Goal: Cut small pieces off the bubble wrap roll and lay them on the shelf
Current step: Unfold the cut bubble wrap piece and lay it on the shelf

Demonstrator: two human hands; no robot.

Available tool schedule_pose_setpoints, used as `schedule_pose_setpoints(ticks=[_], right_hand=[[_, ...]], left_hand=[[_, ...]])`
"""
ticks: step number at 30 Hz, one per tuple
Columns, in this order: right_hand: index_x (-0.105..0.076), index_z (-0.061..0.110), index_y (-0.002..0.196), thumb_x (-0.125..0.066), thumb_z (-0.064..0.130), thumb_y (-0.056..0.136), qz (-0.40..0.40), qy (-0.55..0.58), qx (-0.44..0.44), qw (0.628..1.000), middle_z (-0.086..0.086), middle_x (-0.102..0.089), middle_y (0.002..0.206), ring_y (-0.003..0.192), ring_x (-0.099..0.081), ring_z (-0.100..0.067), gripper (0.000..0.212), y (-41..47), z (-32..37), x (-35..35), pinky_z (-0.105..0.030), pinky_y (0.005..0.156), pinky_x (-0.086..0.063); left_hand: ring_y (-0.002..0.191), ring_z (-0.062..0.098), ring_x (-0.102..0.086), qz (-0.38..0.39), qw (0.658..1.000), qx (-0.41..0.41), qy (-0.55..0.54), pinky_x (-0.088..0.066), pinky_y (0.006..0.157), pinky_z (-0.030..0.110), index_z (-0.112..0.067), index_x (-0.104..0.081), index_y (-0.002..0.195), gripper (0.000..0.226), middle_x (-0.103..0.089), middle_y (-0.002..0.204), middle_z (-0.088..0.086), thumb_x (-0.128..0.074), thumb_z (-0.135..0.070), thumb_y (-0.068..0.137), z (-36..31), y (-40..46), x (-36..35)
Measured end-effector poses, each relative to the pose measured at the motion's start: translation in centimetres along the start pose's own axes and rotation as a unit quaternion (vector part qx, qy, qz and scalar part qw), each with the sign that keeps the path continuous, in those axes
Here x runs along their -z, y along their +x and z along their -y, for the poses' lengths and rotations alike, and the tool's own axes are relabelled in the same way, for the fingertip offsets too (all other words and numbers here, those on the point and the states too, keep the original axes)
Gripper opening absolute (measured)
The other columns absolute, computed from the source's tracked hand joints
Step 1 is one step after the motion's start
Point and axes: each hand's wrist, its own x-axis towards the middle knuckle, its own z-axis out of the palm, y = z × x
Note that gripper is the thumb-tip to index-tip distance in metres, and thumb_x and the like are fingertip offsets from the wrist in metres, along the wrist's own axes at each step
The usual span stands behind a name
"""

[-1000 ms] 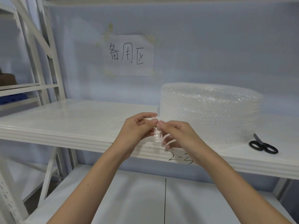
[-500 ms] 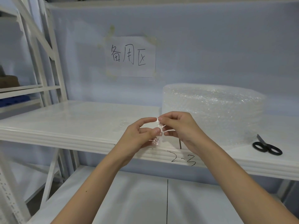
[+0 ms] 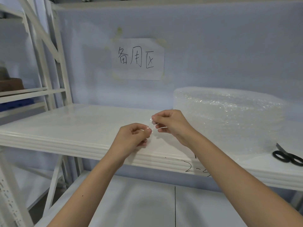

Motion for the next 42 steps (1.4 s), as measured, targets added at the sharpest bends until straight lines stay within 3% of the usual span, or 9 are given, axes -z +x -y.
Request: schedule_pose_setpoints(ticks=[7, 11, 15, 21, 25, 27, 36, 39, 42], right_hand=[[-0.070, 0.008, 0.088, -0.073, 0.016, 0.084, -0.003, -0.001, -0.006, 1.000, -0.007, -0.072, 0.081, 0.068, -0.064, -0.016, 0.009, 3.3, -1.1, -1.7, -0.024, 0.064, -0.055], [-0.070, 0.004, 0.091, -0.072, 0.013, 0.085, 0.009, -0.022, -0.016, 1.000, -0.009, -0.070, 0.082, 0.067, -0.063, -0.015, 0.011, 4.6, -2.0, -2.1, -0.021, 0.061, -0.055], [-0.069, 0.001, 0.090, -0.072, 0.008, 0.085, 0.019, -0.045, -0.028, 0.998, -0.011, -0.068, 0.078, 0.061, -0.060, -0.015, 0.010, 5.7, -2.8, -2.6, -0.022, 0.058, -0.055], [-0.068, -0.008, 0.095, -0.072, 0.008, 0.083, 0.010, -0.088, -0.050, 0.995, -0.015, -0.069, 0.076, 0.051, -0.056, -0.014, 0.020, 6.5, -4.3, -3.1, -0.023, 0.050, -0.049], [-0.070, -0.001, 0.088, -0.075, 0.017, 0.081, 0.016, -0.159, -0.043, 0.986, -0.011, -0.069, 0.069, 0.049, -0.051, -0.017, 0.020, 6.8, -4.5, -3.0, -0.025, 0.049, -0.044], [-0.070, -0.001, 0.086, -0.075, 0.018, 0.081, 0.019, -0.183, -0.040, 0.982, -0.007, -0.065, 0.063, 0.048, -0.049, -0.018, 0.020, 6.9, -4.5, -3.0, -0.026, 0.047, -0.042], [-0.069, 0.001, 0.090, -0.071, 0.021, 0.085, 0.000, -0.216, -0.028, 0.976, -0.011, -0.062, 0.065, 0.051, -0.048, -0.023, 0.022, 6.8, -4.3, -3.3, -0.025, 0.044, -0.040], [-0.068, 0.001, 0.092, -0.068, 0.022, 0.087, -0.009, -0.194, -0.031, 0.981, -0.012, -0.062, 0.066, 0.048, -0.049, -0.022, 0.022, 6.6, -4.1, -3.1, -0.025, 0.044, -0.041], [-0.068, 0.001, 0.092, -0.067, 0.024, 0.089, -0.012, -0.190, -0.025, 0.981, -0.011, -0.062, 0.067, 0.051, -0.053, -0.022, 0.023, 6.2, -4.0, -2.7, -0.025, 0.044, -0.042]], left_hand=[[0.061, 0.014, -0.066, -0.051, 0.993, -0.025, 0.105, -0.057, 0.074, 0.030, -0.014, -0.070, 0.100, 0.016, -0.074, 0.073, 0.008, -0.072, -0.020, 0.085, 0.3, 1.5, 1.1], [0.064, 0.011, -0.065, -0.076, 0.976, -0.049, 0.197, -0.046, 0.062, 0.023, -0.022, -0.071, 0.094, 0.010, -0.073, 0.072, -0.002, -0.071, -0.025, 0.084, 0.6, 1.9, 1.8], [0.064, 0.001, -0.057, -0.087, 0.950, -0.096, 0.284, -0.040, 0.061, 0.012, -0.021, -0.073, 0.094, 0.010, -0.071, 0.080, -0.008, -0.069, -0.021, 0.085, 1.1, 2.0, 2.3], [0.068, 0.003, -0.053, -0.058, 0.919, -0.140, 0.364, -0.039, 0.068, 0.014, -0.018, -0.078, 0.093, 0.014, -0.066, 0.092, -0.008, -0.066, -0.017, 0.087, 1.7, 2.5, 2.4], [0.089, 0.022, -0.061, -0.036, 0.909, -0.134, 0.393, -0.048, 0.081, 0.038, -0.009, -0.080, 0.087, 0.018, -0.072, 0.091, 0.013, -0.063, -0.015, 0.088, 1.8, 2.5, 2.2], [0.092, 0.025, -0.061, -0.031, 0.908, -0.129, 0.398, -0.048, 0.082, 0.041, -0.007, -0.079, 0.087, 0.019, -0.071, 0.091, 0.018, -0.062, -0.015, 0.089, 1.7, 2.5, 2.2], [0.088, 0.022, -0.059, -0.032, 0.919, -0.114, 0.375, -0.045, 0.077, 0.032, -0.003, -0.077, 0.084, 0.020, -0.069, 0.090, 0.016, -0.062, -0.015, 0.089, 1.1, 2.1, 2.3], [0.078, 0.018, -0.056, -0.033, 0.926, -0.111, 0.359, -0.043, 0.073, 0.025, -0.005, -0.077, 0.079, 0.019, -0.070, 0.086, 0.015, -0.062, -0.013, 0.087, 0.9, 2.0, 2.3], [0.069, 0.006, -0.053, -0.041, 0.931, -0.102, 0.349, -0.039, 0.063, 0.009, -0.009, -0.078, 0.083, 0.017, -0.064, 0.073, -0.009, -0.063, -0.014, 0.087, 0.6, 2.0, 2.3]])
